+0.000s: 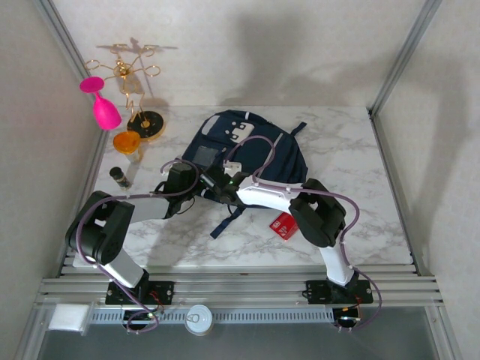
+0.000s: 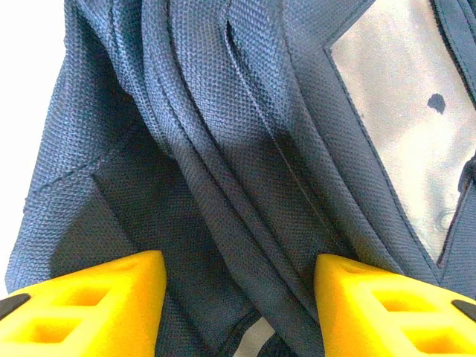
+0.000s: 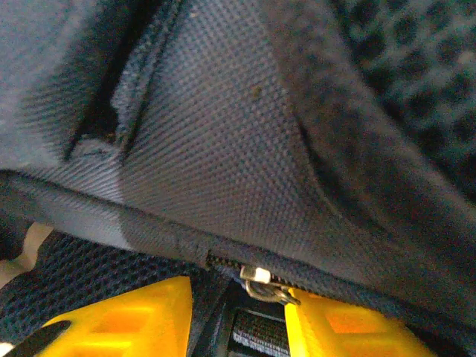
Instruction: Pack the student bag
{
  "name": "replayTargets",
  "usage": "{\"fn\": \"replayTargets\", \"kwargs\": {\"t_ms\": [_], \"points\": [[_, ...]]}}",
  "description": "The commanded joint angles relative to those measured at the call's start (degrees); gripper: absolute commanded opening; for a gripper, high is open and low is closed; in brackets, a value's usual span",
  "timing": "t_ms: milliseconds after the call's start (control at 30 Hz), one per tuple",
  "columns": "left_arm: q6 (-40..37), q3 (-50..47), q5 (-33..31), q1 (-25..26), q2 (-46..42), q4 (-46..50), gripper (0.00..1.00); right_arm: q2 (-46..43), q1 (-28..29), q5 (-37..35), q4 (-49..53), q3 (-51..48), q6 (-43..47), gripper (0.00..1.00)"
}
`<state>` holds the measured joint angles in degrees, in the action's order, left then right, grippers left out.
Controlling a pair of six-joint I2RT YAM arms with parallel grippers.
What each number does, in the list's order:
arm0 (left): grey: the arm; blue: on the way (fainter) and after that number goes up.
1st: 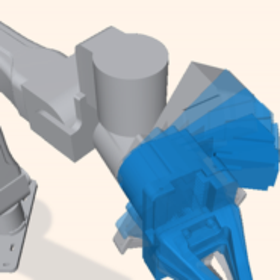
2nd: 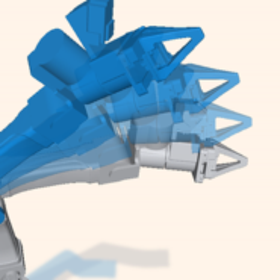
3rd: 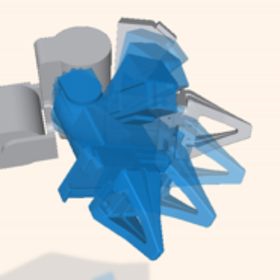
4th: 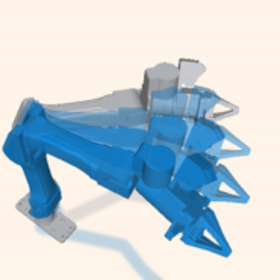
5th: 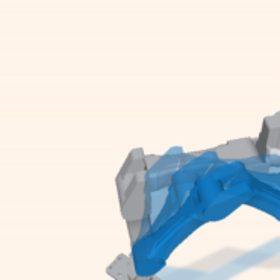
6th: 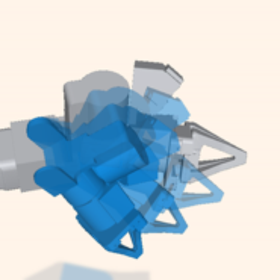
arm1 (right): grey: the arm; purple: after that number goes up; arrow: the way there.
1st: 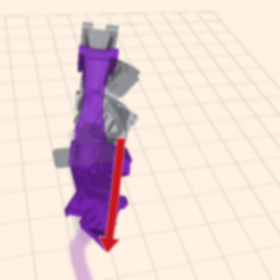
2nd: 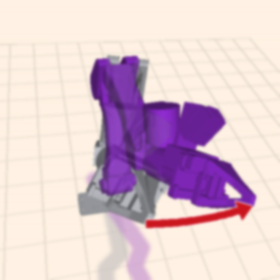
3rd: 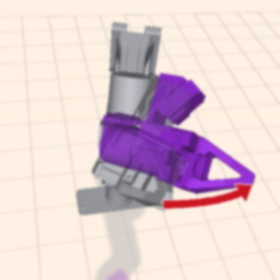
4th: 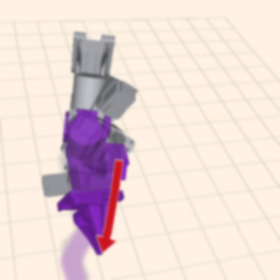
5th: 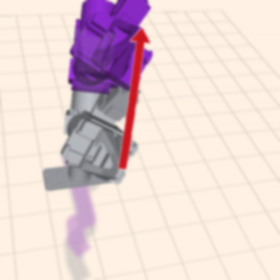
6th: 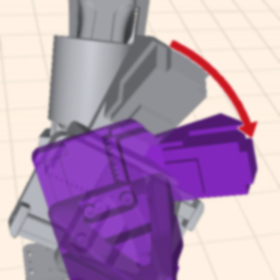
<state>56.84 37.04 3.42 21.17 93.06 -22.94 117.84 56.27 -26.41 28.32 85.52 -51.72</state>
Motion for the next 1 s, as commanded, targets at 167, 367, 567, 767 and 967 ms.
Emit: {"fn": "replayTargets", "kwargs": {"t_ms": [167, 367, 567, 767, 967], "points": [[1.07, -1.04, -1.8, 0.01, 0.66, 0.99, 0.55, 1.67, -3.58, -3.61, -0.4, 1.3, 0.37, 0.32], [0.64, -0.35, -1.52, 0.01, 1.79, 1.4, 0.55, -1.31, -3.52, 4.47, -16.83, -5.0, 15.33, 0.3], [0.79, -0.13, -0.84, 0.07, 2.72, 0.79, 0.56, -4.08, -3.8, 6.51, -25.4, -10.64, 21.49, 0.18], [0.82, 0.32, -1.38, 0.09, 2.79, 1.73, 0.56, -6.0, -4.27, 5.8, -26.4, -11.72, 23.08, 0.08], [-0.08, 2.47, -3.79, -0.1, 4.1, 2.92, 0.55, -7.89, -3.88, 1.57, -16.89, -10.56, 19.09, 0.0]]}}
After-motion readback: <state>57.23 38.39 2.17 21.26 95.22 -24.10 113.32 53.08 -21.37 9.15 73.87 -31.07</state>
